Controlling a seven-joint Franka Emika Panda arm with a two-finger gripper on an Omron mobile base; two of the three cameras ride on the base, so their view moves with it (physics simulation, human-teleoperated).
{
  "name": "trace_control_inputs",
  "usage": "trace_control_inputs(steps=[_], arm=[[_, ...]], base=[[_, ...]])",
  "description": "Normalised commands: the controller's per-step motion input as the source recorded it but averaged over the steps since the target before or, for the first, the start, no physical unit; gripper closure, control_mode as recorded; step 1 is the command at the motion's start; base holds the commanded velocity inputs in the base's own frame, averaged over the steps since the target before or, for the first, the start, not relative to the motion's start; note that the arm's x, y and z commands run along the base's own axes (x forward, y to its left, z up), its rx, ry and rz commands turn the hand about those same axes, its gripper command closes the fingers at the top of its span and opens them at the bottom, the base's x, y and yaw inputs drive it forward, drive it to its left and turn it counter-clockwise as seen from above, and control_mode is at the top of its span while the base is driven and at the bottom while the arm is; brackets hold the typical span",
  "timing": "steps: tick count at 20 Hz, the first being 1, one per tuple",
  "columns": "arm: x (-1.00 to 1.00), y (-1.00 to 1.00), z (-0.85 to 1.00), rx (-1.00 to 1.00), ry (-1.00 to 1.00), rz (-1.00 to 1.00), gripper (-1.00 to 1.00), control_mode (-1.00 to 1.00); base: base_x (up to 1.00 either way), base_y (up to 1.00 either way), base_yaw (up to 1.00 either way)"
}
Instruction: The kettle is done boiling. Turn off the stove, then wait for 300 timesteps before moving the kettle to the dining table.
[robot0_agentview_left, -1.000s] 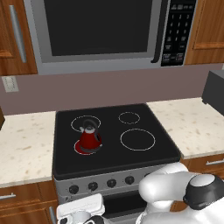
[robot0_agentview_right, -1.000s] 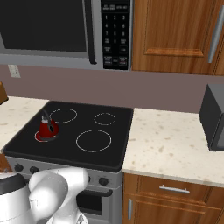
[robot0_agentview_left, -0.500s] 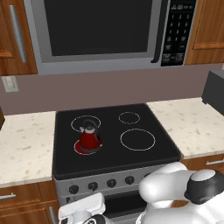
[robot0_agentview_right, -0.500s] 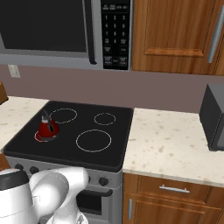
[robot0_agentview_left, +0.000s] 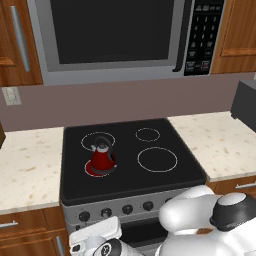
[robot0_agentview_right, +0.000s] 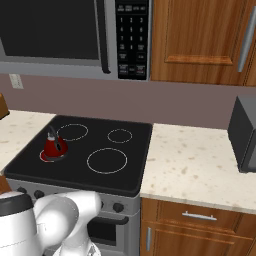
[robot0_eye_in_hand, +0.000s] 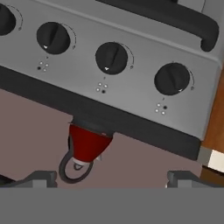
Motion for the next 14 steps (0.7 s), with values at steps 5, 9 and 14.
trace_control_inputs(steps=[5, 9, 14], arm=[[0.24, 0.00, -0.13, 0.00, 0.03, 0.00, -1.00, -1.00], [0.07, 0.04, -0.26, -0.01, 0.02, 0.00, -1.00, -1.00], [0.00, 0.04, -0.27, -0.01, 0.00, 0.00, -1.00, -1.00]], base=[[0.00, 0.00, 0.00], [0.00, 0.00, 0.00], [0.00, 0.00, 0.00]])
